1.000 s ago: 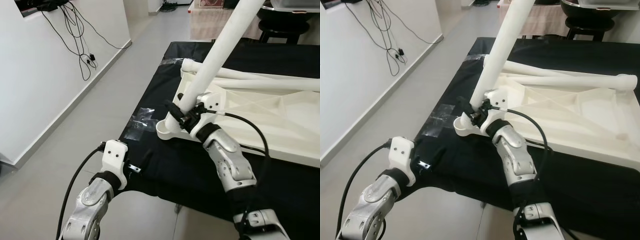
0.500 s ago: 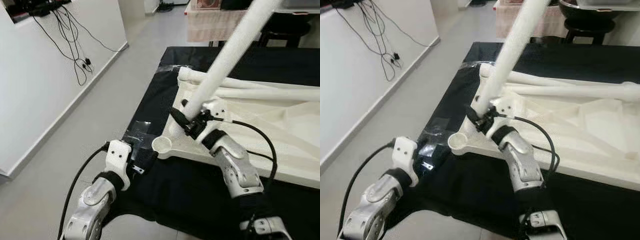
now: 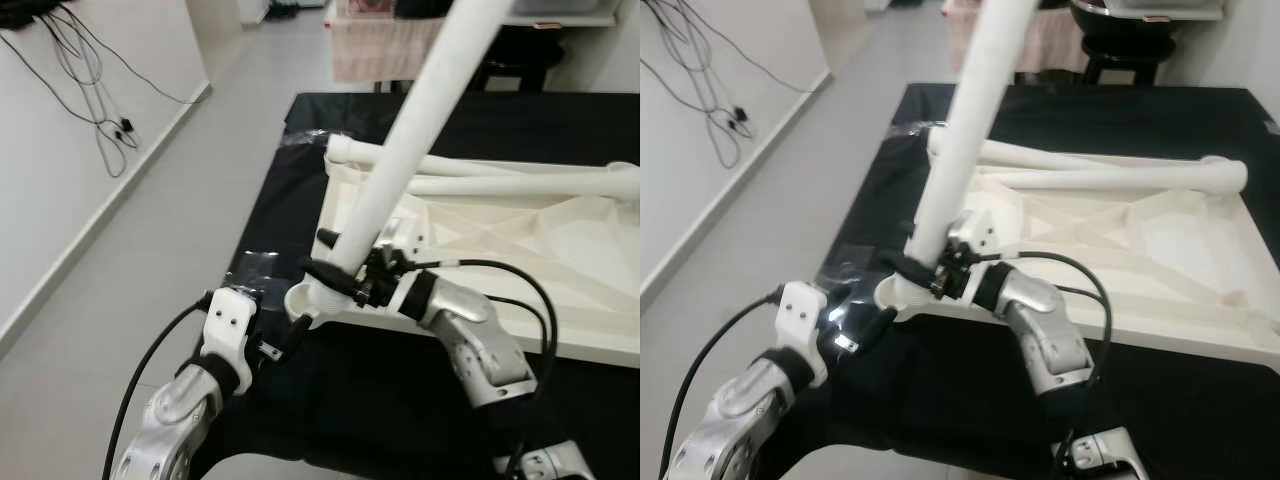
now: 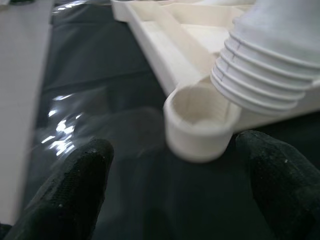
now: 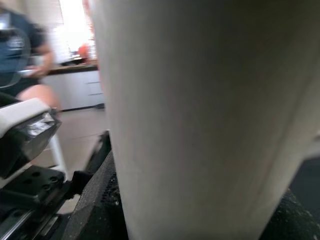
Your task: Building children table
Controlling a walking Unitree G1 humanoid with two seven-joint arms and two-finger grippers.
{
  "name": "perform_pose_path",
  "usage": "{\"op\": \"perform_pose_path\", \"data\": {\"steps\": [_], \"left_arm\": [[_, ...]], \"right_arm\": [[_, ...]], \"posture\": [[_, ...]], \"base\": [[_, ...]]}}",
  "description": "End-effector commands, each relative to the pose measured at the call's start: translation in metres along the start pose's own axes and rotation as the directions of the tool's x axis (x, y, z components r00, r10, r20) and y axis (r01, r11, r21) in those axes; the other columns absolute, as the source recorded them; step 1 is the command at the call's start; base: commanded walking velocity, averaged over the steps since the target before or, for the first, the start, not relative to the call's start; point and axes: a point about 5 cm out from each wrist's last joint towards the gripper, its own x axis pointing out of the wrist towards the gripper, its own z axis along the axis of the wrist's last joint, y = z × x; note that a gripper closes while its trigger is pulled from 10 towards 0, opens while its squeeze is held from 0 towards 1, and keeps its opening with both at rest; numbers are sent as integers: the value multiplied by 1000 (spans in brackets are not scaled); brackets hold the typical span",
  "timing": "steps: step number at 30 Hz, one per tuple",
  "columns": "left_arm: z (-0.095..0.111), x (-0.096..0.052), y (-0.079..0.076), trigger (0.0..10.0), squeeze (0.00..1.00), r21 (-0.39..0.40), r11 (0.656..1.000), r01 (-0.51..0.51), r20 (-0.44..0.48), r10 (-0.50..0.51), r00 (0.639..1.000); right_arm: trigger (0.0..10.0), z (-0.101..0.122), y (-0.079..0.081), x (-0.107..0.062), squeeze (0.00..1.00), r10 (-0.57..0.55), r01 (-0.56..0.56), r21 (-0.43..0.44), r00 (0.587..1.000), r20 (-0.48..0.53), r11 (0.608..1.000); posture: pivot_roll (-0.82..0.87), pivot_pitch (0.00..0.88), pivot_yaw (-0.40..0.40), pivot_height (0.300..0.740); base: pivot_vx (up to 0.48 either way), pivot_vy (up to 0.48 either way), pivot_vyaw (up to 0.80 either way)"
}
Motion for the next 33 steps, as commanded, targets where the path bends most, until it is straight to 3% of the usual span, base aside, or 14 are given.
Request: {"op": "perform_pose_path", "data": {"steps": [1,7,13,18,22,33], "left_arm": [[-2,-5,0,10000,0,10,1000,9,-27,-9,1000],[-4,-11,-3,10000,0,-3,1000,27,-29,-28,999],[-3,-11,-5,10000,0,-1,999,32,-33,-32,999],[-4,-11,-5,10000,0,11,1000,26,-37,-25,999],[-4,-8,2,10000,0,60,998,-30,-41,33,999],[-4,-4,5,10000,0,62,997,-42,-41,44,998]], "right_arm": [[10000,1,5,5,0,38,-38,0,999,3,999],[10000,3,4,7,0,64,-64,-4,998,-7,998],[10000,3,-2,5,0,55,-55,-19,998,-25,998],[10000,3,-9,4,0,-3,1,-37,999,-34,999],[10000,3,-20,4,0,-123,122,-36,992,-17,992],[10000,1,-18,6,0,-144,144,-20,990,-2,989]], "posture": [[-2,150,57,740],[1,147,55,740],[-1,144,55,740],[-3,141,55,740],[-8,138,55,740],[-10,142,57,740]], "base": [[0,480,0],[0,480,0],[0,0,0],[0,0,0],[0,0,0],[0,-465,0]]}}
